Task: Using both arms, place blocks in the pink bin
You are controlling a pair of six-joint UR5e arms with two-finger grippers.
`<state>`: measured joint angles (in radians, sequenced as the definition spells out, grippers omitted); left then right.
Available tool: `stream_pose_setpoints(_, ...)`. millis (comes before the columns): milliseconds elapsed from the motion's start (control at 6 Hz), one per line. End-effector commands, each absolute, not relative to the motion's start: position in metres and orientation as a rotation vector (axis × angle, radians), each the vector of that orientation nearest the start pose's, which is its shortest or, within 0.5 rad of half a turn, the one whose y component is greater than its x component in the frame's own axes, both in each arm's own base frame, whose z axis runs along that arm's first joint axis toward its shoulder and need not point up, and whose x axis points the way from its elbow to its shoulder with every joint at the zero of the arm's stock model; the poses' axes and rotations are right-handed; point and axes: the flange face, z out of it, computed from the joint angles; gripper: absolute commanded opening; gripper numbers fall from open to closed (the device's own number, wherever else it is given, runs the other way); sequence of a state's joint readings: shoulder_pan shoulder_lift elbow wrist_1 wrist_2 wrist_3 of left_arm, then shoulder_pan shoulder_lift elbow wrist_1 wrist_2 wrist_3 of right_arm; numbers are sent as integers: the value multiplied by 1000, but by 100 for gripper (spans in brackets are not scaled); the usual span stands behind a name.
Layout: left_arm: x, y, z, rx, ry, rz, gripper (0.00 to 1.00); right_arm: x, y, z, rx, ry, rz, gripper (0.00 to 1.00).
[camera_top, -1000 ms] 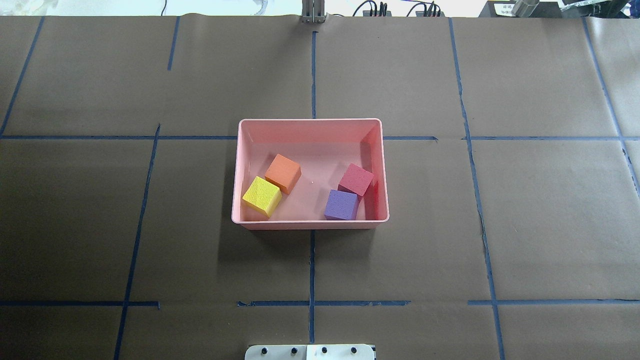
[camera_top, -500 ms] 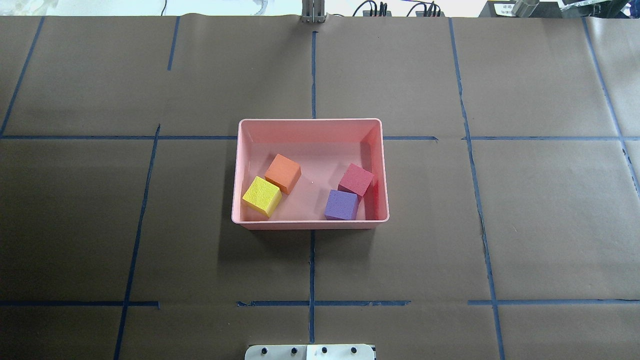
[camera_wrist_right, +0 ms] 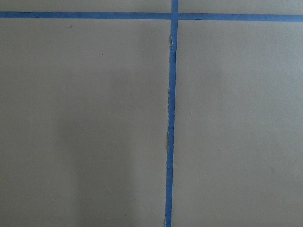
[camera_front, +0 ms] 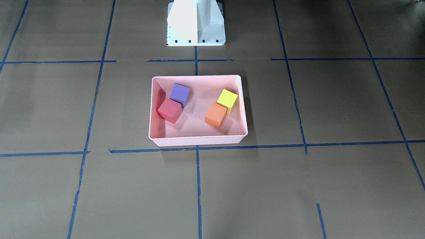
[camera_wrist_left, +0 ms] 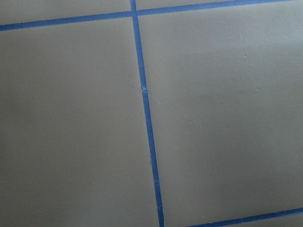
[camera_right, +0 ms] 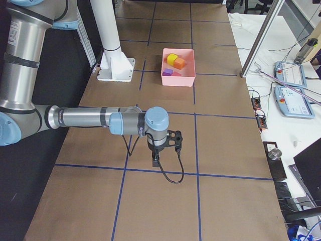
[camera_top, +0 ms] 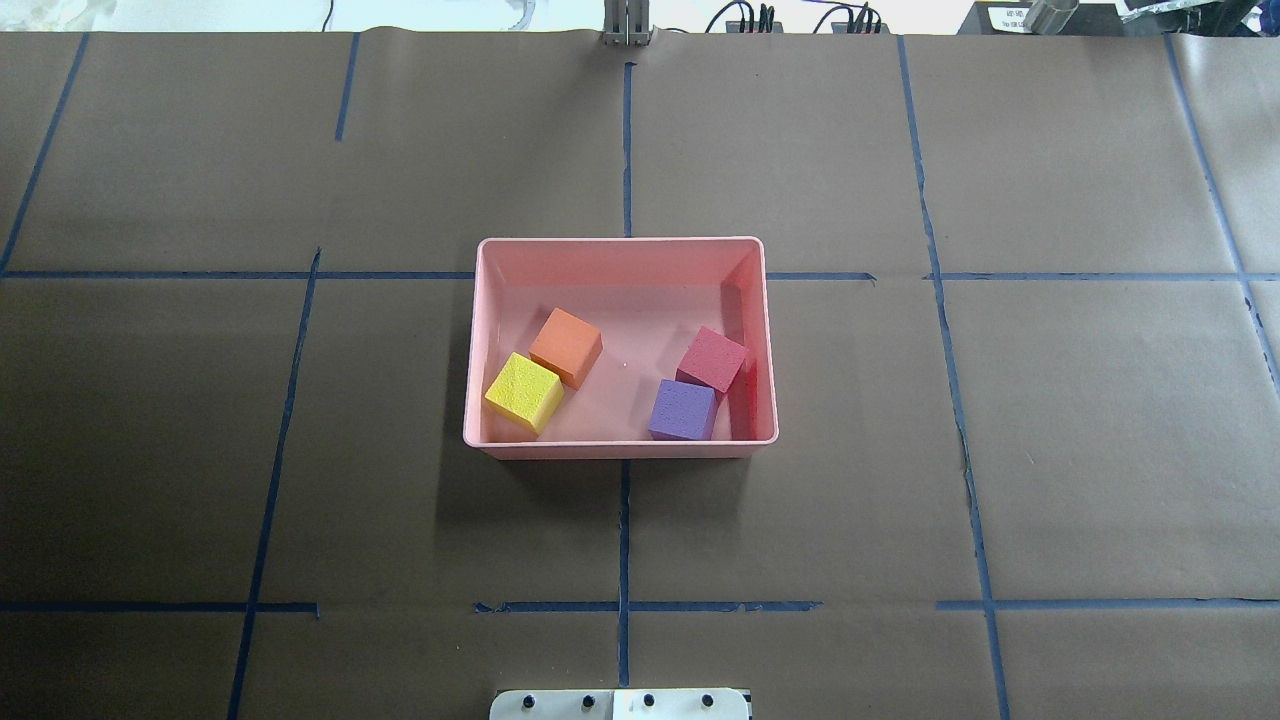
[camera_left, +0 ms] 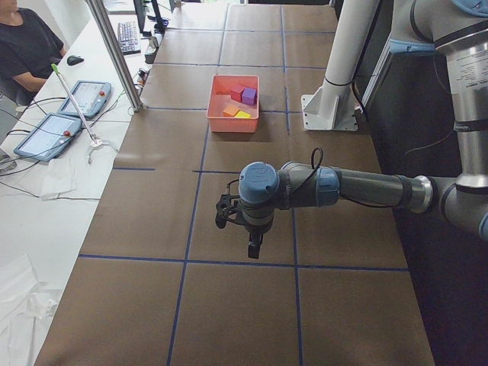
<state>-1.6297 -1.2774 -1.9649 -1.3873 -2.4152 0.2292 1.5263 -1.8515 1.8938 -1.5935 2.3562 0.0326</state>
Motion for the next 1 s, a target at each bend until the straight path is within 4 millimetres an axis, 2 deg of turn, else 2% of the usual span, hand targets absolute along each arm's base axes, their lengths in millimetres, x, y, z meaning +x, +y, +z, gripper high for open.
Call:
stream_pose_setpoints(0, -80, -357, 607, 40, 844, 126, 100, 46, -377, 626, -18, -788, -14, 100)
stream_pose_setpoints(333, -84, -360, 605, 45, 780, 138, 100, 45, -375, 620, -14, -816, -13, 100)
stream_pose_setpoints(833, -84, -357, 611, 32, 781, 132, 100, 46, -373, 621, -15, -822, -11, 100)
